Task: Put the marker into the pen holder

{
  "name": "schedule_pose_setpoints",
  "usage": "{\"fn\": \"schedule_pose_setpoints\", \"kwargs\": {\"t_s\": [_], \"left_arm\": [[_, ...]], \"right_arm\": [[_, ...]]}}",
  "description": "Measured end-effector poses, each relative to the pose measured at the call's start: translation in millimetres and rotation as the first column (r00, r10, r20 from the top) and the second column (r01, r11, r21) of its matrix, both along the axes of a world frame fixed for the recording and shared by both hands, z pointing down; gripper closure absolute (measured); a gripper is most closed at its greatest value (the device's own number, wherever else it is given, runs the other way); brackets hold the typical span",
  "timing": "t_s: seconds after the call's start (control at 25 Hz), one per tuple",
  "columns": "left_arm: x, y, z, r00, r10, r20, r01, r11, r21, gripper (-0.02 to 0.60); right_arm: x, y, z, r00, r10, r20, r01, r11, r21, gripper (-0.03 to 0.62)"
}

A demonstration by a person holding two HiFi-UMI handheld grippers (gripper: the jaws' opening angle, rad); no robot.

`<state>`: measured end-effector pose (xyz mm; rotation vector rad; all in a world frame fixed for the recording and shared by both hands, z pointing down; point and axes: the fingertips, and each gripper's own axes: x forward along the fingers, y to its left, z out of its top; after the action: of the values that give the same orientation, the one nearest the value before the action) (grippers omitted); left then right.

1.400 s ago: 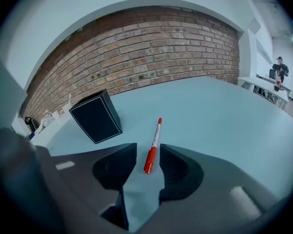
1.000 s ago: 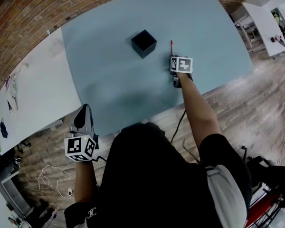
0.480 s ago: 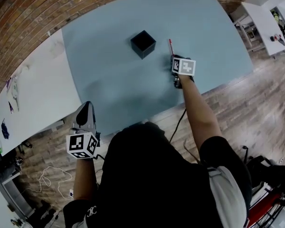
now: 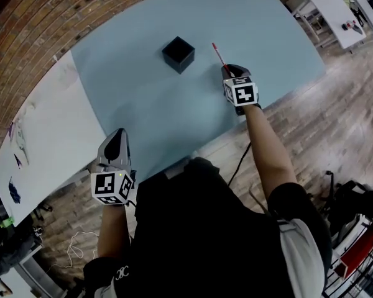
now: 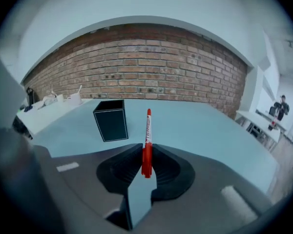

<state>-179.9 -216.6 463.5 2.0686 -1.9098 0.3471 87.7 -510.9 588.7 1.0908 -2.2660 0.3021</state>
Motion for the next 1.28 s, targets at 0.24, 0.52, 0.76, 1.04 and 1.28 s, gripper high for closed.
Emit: {"fn": "schedule_pose_setpoints", "kwargs": {"t_s": [0.24, 0.52, 0.76, 1.04, 1.28], "left_arm": [[-23, -6, 15, 0.989, 0.147, -0.035, -0.147, 0.989, 0.013, 0.574], [-97, 2, 27, 0.958, 0.251, -0.136, -0.249, 0.968, 0.03, 0.574], [-150, 16, 58, 0.916, 0.346, -0.204, -0.357, 0.934, -0.022, 0.574], [-178, 12, 62, 0.901, 0.339, -0.272, -0.36, 0.933, -0.029, 0.574], [-170, 27, 57, 0.891, 0.356, -0.282, -0.379, 0.925, -0.027, 0.574]], "right_arm": [[-17, 34, -40, 0.988, -0.019, -0.151, 0.041, 0.989, 0.143, 0.53], [-30, 85, -69, 0.944, 0.05, -0.327, 0.007, 0.985, 0.17, 0.53], [-39, 134, -113, 0.882, 0.082, -0.463, 0.013, 0.98, 0.198, 0.53], [-62, 135, -133, 0.79, -0.019, -0.613, 0.139, 0.979, 0.149, 0.53], [-71, 107, -122, 0.661, -0.138, -0.737, 0.214, 0.977, 0.009, 0.53]]}}
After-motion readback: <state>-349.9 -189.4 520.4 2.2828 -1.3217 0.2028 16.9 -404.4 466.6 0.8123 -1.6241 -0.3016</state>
